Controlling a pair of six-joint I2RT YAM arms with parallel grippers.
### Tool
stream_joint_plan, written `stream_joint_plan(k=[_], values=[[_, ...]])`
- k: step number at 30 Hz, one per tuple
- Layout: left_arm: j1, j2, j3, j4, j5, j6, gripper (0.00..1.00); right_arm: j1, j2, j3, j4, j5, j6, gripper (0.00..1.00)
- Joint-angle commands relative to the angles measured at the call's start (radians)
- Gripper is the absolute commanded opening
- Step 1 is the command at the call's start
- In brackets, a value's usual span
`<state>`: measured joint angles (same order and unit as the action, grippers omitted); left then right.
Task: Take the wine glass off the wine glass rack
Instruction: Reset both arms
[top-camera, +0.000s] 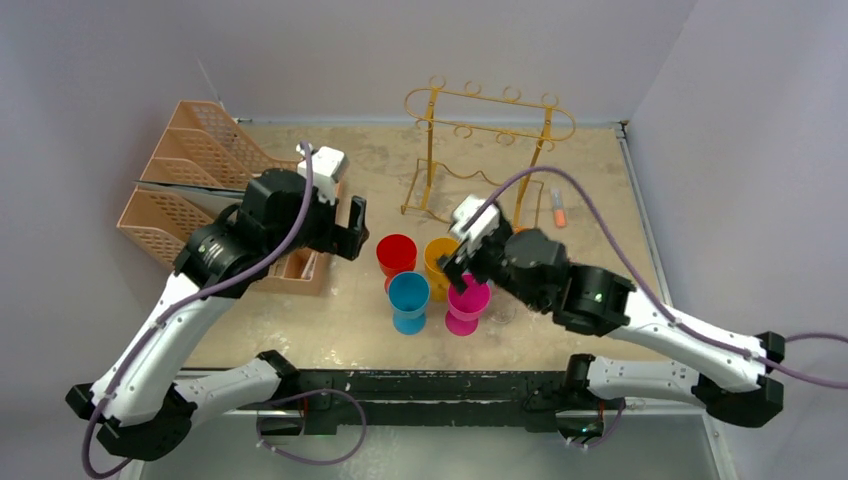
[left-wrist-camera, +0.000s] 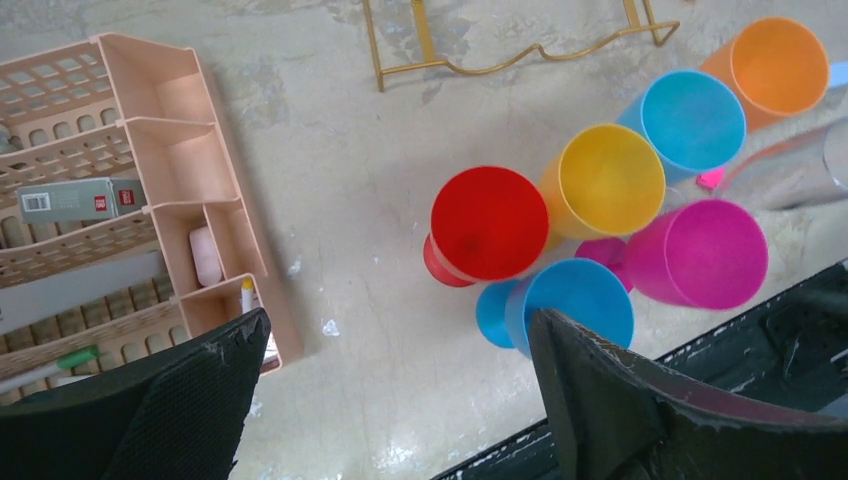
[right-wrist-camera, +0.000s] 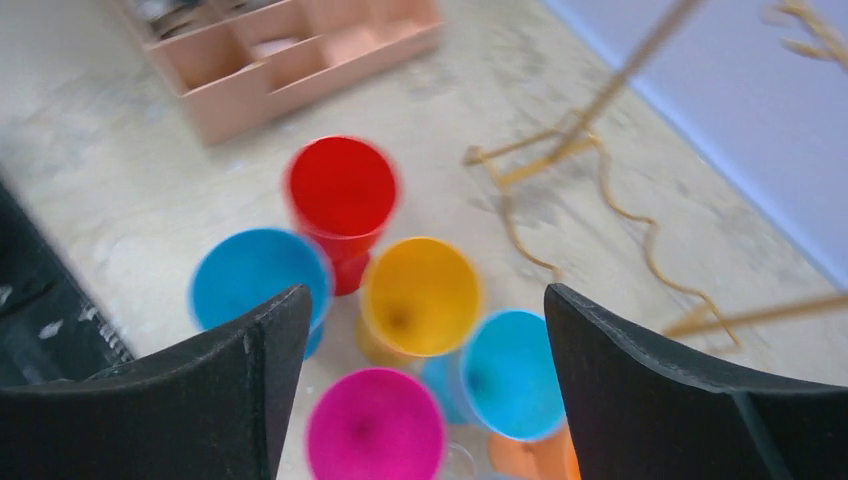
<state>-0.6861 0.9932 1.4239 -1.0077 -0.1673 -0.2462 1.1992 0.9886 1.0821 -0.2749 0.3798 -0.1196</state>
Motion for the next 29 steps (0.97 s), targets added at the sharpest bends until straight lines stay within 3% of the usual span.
stream_joint_plan(k=[1,4,8,12,15,18,24,29], values=[[0.089,0.078,0.058,0.111,0.130,0.027,1.00,-0.229,-0.031,0.154,-0.205,0.131,0.128,0.90],[0.150,0.173,0.133,0.098,0.156,0.018,1.00,-0.486,-0.009,0.232,-0.308,-0.034,0.248,0.96],[0.286,0.257,0.254,0.095,0.230,0.024,1.00,-0.741,0.112,0.420,-0.479,-0.292,0.302,0.99],[0.319,0.313,0.372,0.037,0.132,0.008,1.00,-0.933,0.256,0.611,-0.610,-0.495,0.356,0.99],[0.319,0.298,0.341,0.025,-0.001,-0.056,1.00,-0.943,0.277,0.674,-0.647,-0.474,0.414,0.99],[0.320,0.262,0.282,0.013,-0.062,-0.091,1.00,-0.943,0.225,0.633,-0.626,-0.451,0.452,0.99],[0.319,0.195,0.212,0.045,-0.028,-0.137,1.00,-0.942,0.111,0.533,-0.564,-0.285,0.500,0.99],[0.319,0.188,0.217,0.036,-0.020,-0.155,1.00,-0.943,0.151,0.608,-0.636,-0.171,0.489,0.99]])
